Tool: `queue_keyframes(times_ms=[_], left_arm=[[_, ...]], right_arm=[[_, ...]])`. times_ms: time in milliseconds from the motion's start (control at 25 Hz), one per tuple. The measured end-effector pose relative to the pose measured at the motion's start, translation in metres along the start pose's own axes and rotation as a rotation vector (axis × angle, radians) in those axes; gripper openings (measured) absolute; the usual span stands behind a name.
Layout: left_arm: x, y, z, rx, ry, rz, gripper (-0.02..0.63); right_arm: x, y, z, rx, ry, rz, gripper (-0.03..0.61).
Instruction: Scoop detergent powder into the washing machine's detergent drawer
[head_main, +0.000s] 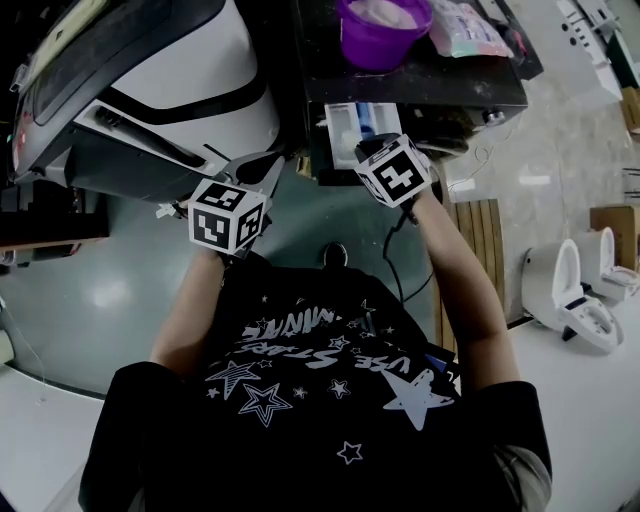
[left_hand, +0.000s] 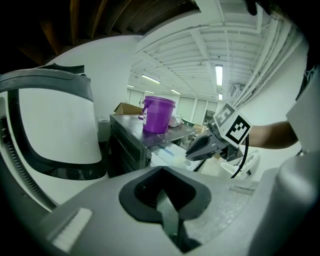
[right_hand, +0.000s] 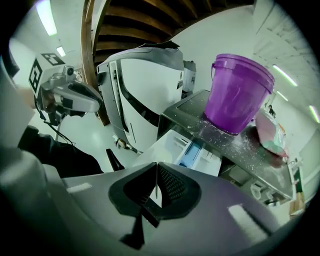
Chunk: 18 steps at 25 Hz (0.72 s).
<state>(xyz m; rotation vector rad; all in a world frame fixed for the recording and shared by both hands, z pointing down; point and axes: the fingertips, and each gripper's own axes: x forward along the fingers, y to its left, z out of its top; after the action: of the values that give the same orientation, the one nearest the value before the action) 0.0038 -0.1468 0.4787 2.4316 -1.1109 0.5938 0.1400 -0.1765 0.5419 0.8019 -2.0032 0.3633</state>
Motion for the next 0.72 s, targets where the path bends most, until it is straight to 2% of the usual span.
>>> queue_keyframes(times_ms=[80,320,720], left_arm=[[0.0012,0.0004,0.0002,0.002,0.002,-0.005,0.002],[0.0039,0.0012,0.0017,0.015,0.006,-0.019,0.002],[0.0038,0.0034,-0.0036,0.026,0.019,-0.028,0.002]], right_arm=[[-0.0005,0.0011,-0.0006,-0.036,0.019,-0.024,0.032],[0.0022,-0.0003,0.0010,-0.228,0.053,-0.137,0.032],[0.0081,0.0017,0.0002,-0.463,0.092,-0.279,0.032]])
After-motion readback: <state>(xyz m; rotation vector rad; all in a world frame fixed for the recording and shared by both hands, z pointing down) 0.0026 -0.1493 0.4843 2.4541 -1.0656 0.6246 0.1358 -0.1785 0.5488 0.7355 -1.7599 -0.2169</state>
